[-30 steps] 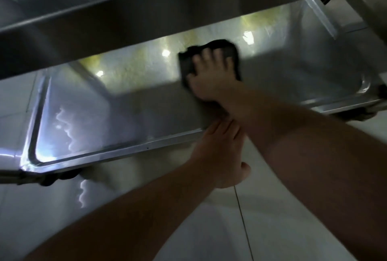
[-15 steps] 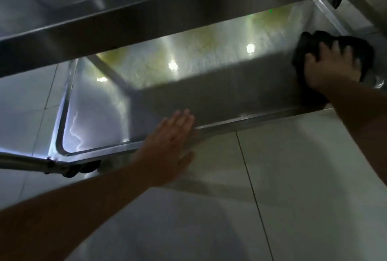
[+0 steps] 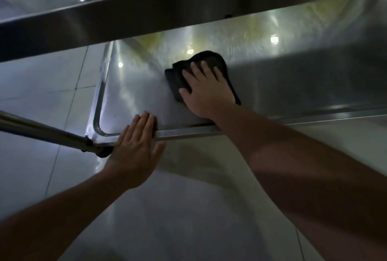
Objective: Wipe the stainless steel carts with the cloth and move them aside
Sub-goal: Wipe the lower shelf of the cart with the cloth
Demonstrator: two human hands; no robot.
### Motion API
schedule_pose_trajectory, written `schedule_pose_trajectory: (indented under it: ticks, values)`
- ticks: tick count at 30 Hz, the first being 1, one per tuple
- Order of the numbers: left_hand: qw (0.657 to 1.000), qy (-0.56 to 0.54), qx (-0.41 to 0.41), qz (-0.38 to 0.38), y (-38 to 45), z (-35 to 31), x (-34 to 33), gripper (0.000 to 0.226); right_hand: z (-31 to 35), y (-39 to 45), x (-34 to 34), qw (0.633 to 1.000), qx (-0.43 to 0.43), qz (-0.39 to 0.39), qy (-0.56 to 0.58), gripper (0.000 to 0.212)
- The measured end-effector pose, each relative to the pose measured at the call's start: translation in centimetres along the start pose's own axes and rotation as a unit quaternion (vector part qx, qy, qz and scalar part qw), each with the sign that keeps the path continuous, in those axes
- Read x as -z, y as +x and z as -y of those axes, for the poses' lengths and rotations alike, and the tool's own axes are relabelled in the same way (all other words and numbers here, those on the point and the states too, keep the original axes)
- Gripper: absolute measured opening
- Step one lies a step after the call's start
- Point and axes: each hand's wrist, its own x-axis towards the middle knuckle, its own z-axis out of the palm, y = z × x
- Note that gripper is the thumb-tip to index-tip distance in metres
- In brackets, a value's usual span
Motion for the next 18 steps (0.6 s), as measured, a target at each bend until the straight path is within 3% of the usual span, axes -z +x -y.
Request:
schedule_pose_trajectory:
  ticks: [3,5,8,11,14,16,18]
  values:
    - [0.999,-0.02,-0.009,-0.024,-0.1,0.1,-0.4,0.084,-3.0,-1.8,0.6,0.998,0.067,0.004,-0.012,0.063]
    - [0.998,-0.029,-0.009,-0.049,-0.4,-0.1,-1.0,0.082,-7.9,-3.7,1.6,0.999,0.049,-0.016,-0.013,0.064]
    - [0.996,-0.039,-0.006,-0.074,-0.5,-0.4,-1.5,0.08,-18.8,-7.2,4.0,0.987,-0.137,-0.082,-0.014,0.073]
    - [0.996,-0.039,0.004,-0.084,-0.4,-0.4,-1.7,0.081,-26.0,-10.1,5.3,0.911,-0.395,-0.115,0.032,0.08]
    - [0.996,-0.036,0.012,-0.086,-0.3,-0.4,-1.9,0.082,-23.9,-8.3,4.7,0.845,-0.512,-0.128,0.086,0.078]
    - [0.996,-0.033,0.008,-0.08,-0.2,-0.2,-1.9,0.082,-20.0,-5.2,4.0,0.845,-0.509,-0.145,0.08,0.075]
    - [0.997,-0.034,0.005,-0.074,-0.1,0.1,-1.9,0.083,-14.6,-1.6,3.3,0.867,-0.468,-0.151,0.081,0.071]
